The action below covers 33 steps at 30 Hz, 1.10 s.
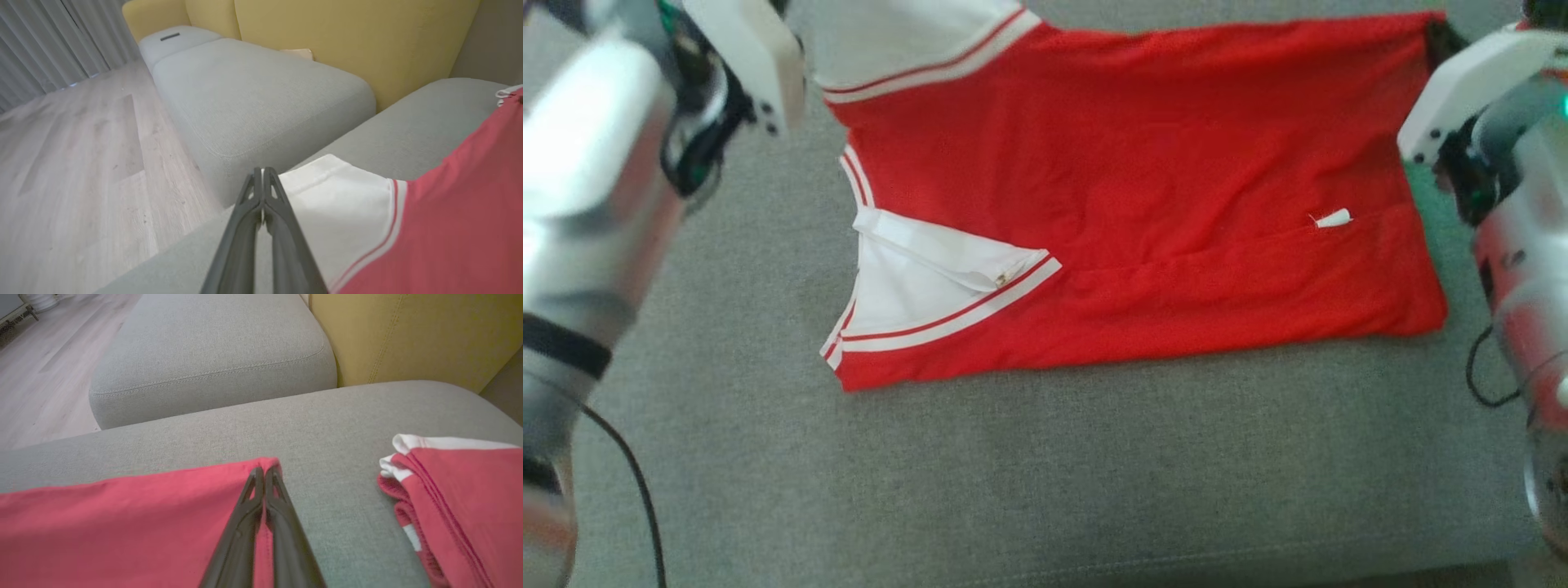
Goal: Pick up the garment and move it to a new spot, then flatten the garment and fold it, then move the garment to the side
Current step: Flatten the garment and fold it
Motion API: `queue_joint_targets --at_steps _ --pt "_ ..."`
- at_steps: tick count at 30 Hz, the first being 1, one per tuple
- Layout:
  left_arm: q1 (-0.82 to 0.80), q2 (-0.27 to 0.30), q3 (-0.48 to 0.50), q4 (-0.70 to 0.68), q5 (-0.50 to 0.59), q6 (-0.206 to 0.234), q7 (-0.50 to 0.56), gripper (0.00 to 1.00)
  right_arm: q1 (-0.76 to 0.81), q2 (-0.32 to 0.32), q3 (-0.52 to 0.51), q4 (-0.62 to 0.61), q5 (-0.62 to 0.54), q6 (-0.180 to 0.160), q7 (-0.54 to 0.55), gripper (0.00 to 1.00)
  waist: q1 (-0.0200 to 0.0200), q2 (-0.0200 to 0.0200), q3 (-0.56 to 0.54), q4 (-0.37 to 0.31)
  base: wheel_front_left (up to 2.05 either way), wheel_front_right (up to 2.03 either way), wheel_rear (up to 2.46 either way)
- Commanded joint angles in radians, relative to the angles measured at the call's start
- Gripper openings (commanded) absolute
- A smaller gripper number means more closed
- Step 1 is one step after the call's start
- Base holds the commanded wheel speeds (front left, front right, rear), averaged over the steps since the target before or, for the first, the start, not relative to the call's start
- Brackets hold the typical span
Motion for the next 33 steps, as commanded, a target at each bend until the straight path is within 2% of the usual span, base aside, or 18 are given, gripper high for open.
queue_joint_targets --at_steps 1,6,9,17,18,22,26,30,31,32,33 --pt "-0.007 0.042 0.035 -0.025 -0.021 0.001 0.008 0.00 0.026 0.005 0.019 -0.032 0.021 0.007 -0.012 0.00 0.0000 -0.0001 -0.015 0.006 0.00 0.00 0.00" --pt "0.108 0.086 0.042 -0.098 -0.089 -0.001 0.038 0.00 0.125 -0.007 0.056 -0.068 0.072 0.007 -0.025 0.00 0.0000 -0.0001 -0.048 0.017 0.00 0.00 0.00" --pt "0.186 0.122 0.042 -0.174 -0.120 0.022 0.069 0.00 0.187 -0.025 0.078 -0.099 0.105 0.007 -0.024 0.00 0.0000 -0.0001 -0.063 0.026 0.00 0.00 0.00" --pt "0.401 0.245 0.037 -0.453 -0.180 0.147 0.141 0.00 0.335 -0.079 0.114 -0.202 0.181 0.007 -0.003 0.00 0.0000 -0.0001 -0.085 0.037 0.00 0.00 0.00" --pt "0.401 0.245 0.037 -0.453 -0.180 0.147 0.141 0.00 0.335 -0.079 0.114 -0.202 0.181 0.007 -0.003 0.00 0.0000 -0.0001 -0.085 0.037 0.00 0.00 0.00" --pt "0.493 0.298 0.033 -0.586 -0.199 0.218 0.166 0.00 0.399 -0.098 0.119 -0.261 0.204 0.007 0.017 0.00 0.0000 -0.0001 -0.091 0.038 0.00 0.00 0.00" --pt "0.556 0.321 0.021 -0.648 -0.195 0.281 0.169 0.00 0.454 -0.111 0.112 -0.308 0.210 0.007 0.045 0.00 0.0000 -0.0001 -0.094 0.043 0.00 0.00 0.00" --pt "0.605 0.310 0.009 -0.641 -0.197 0.315 0.155 0.00 0.487 -0.114 0.099 -0.342 0.189 0.007 0.062 0.00 0.0000 -0.0001 -0.098 0.039 0.00 0.00 0.00" --pt "0.617 0.299 0.012 -0.636 -0.208 0.321 0.146 0.00 0.495 -0.112 0.093 -0.349 0.184 0.007 0.064 0.13 0.0000 -0.0001 -0.101 0.038 0.00 0.00 0.00" --pt "0.629 0.291 0.014 -0.628 -0.215 0.325 0.136 0.24 0.503 -0.106 0.086 -0.356 0.181 0.007 0.067 0.41 0.0000 -0.0001 -0.106 0.037 0.00 0.00 0.00" --pt "0.641 0.281 0.018 -0.620 -0.222 0.331 0.124 0.60 0.511 -0.100 0.080 -0.365 0.180 0.007 0.066 0.76 0.0000 -0.0001 -0.112 0.035 0.00 0.00 0.00"
